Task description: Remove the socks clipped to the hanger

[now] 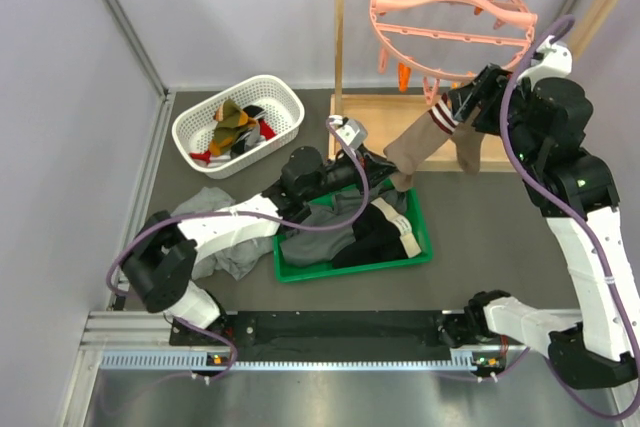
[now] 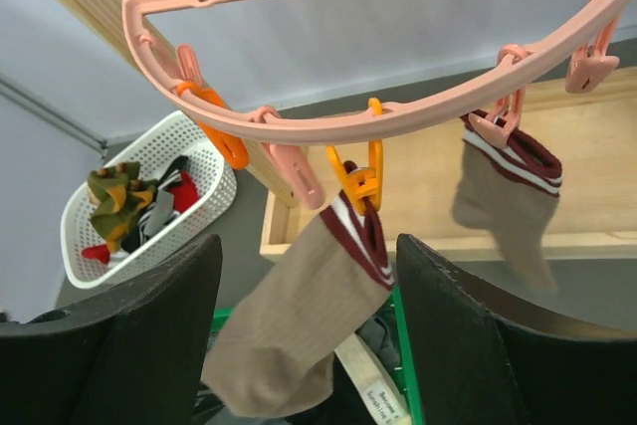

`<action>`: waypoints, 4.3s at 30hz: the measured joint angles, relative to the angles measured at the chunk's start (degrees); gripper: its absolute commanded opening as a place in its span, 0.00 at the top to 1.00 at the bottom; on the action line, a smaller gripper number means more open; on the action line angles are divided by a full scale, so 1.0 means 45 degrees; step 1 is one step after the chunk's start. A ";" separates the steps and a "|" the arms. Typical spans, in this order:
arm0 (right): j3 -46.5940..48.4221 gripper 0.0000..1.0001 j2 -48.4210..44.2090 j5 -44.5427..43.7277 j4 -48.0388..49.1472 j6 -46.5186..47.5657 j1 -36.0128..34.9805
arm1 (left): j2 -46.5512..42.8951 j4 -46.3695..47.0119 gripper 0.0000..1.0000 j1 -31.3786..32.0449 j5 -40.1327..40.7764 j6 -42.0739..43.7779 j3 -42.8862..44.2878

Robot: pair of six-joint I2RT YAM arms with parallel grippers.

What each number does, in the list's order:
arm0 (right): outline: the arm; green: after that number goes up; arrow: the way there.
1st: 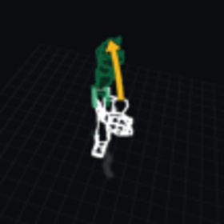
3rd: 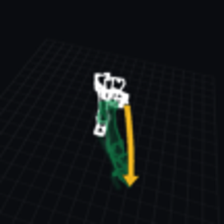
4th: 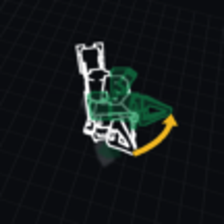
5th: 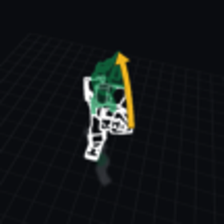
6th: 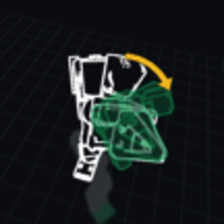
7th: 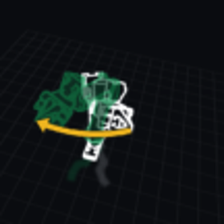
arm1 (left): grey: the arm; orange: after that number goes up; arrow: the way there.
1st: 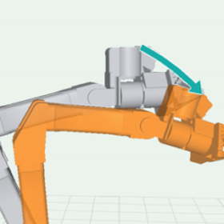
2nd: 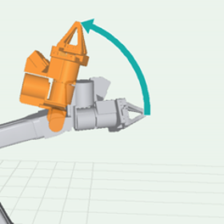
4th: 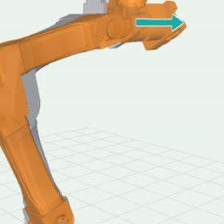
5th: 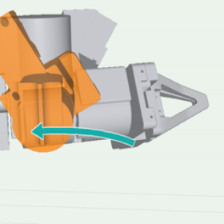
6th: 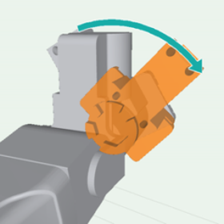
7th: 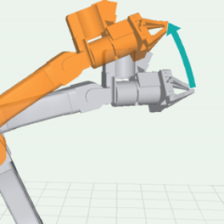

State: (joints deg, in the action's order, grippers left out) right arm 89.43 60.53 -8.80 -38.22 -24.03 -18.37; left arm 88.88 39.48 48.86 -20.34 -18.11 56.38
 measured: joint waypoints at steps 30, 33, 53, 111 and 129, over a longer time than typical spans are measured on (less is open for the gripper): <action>-0.1821 0.35 0.0845 0.2846 0.2987 0.1001 0.0563 | -0.1360 -0.0651 1.00 -0.1180 -0.1321 -0.1724 -0.0486; -0.1909 0.35 0.0908 0.2977 0.3449 0.1049 0.0568 | -0.1360 -0.0607 1.00 -0.1209 -0.1404 -0.1860 -0.0486; -0.2467 0.40 0.1137 0.3026 0.3949 0.1443 0.1137 | -0.1360 -0.0597 1.00 -0.1472 -0.1739 -0.2093 -0.0486; -0.2385 0.90 0.1127 0.3468 0.4362 -0.0073 0.1205 | 0.5591 -0.7567 0.92 -1.0525 0.3852 -0.1749 0.4308; -0.2064 0.92 0.1122 0.3925 0.4362 -0.1627 0.1205 | 0.1826 -0.7849 0.03 -1.0569 0.1923 -0.1695 0.4401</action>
State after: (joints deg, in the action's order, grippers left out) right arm 80.14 65.58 8.86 -18.59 -31.35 -12.95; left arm 97.10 4.16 1.30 -11.68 -25.74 76.18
